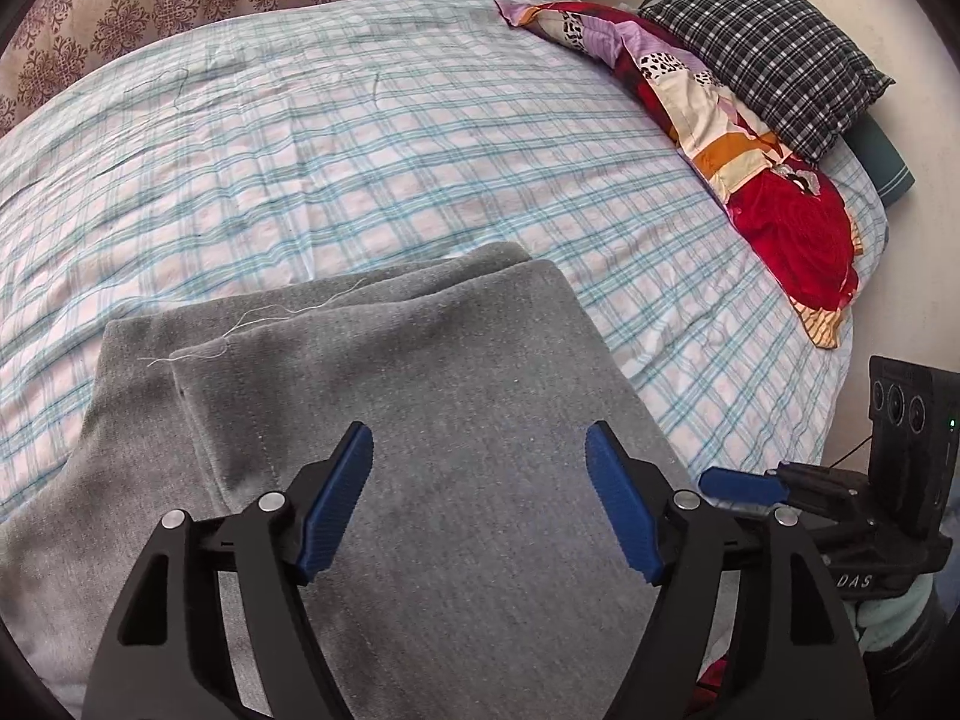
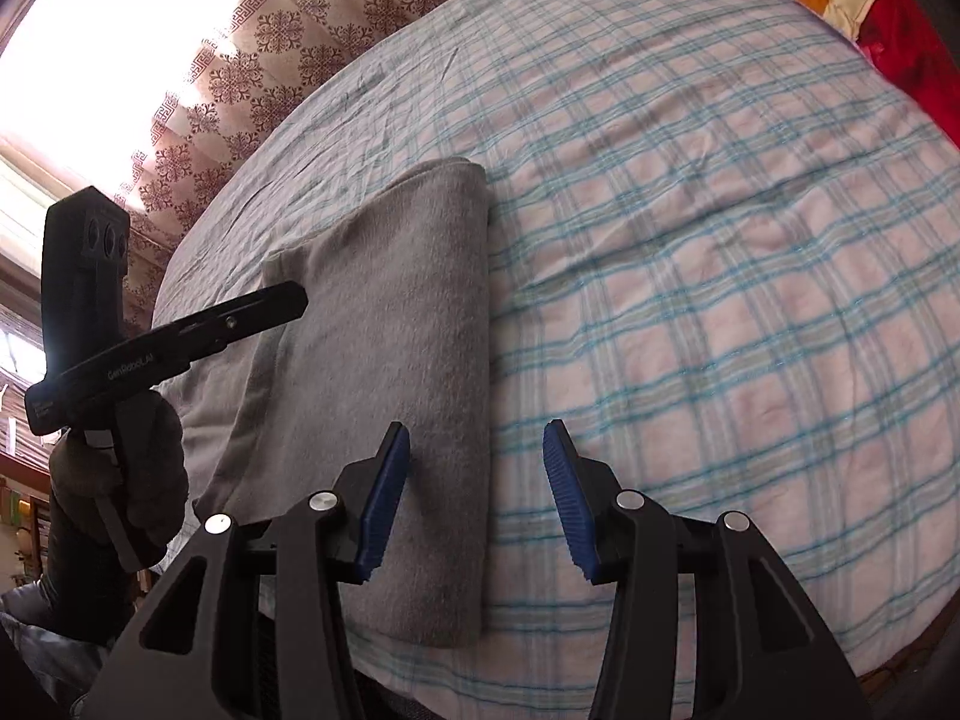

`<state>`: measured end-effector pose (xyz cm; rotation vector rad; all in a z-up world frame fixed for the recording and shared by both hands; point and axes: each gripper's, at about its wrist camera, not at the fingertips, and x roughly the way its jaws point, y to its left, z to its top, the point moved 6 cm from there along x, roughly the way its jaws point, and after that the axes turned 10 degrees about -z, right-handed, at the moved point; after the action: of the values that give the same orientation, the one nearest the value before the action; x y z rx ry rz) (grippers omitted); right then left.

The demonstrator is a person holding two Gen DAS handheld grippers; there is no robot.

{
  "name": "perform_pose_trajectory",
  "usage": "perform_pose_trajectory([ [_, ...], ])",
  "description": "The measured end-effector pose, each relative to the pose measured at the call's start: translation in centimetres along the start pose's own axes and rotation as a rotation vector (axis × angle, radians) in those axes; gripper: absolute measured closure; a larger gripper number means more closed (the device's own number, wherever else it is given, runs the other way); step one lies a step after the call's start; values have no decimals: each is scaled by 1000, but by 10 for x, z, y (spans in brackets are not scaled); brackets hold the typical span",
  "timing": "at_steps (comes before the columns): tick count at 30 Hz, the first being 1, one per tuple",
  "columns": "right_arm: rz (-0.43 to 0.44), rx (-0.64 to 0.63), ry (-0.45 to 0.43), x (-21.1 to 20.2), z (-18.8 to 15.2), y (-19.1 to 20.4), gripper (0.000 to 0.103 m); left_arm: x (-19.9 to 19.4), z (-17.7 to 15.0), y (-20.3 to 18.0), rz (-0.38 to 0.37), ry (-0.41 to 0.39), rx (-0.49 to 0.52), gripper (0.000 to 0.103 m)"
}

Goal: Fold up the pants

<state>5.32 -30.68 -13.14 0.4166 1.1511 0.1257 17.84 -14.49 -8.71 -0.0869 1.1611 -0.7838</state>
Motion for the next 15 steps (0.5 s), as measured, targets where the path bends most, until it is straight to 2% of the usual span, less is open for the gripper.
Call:
perform_pose_trajectory([
  [7, 55, 38, 40, 10, -11, 6, 55, 19, 11, -28, -9, 54, 28, 27],
  [11, 59, -14, 38, 10, -17, 20, 55, 37, 15, -33, -41, 100, -12, 27],
  [15, 13, -94, -16, 0, -19, 33, 66, 52, 16, -30, -45, 130, -76, 27],
])
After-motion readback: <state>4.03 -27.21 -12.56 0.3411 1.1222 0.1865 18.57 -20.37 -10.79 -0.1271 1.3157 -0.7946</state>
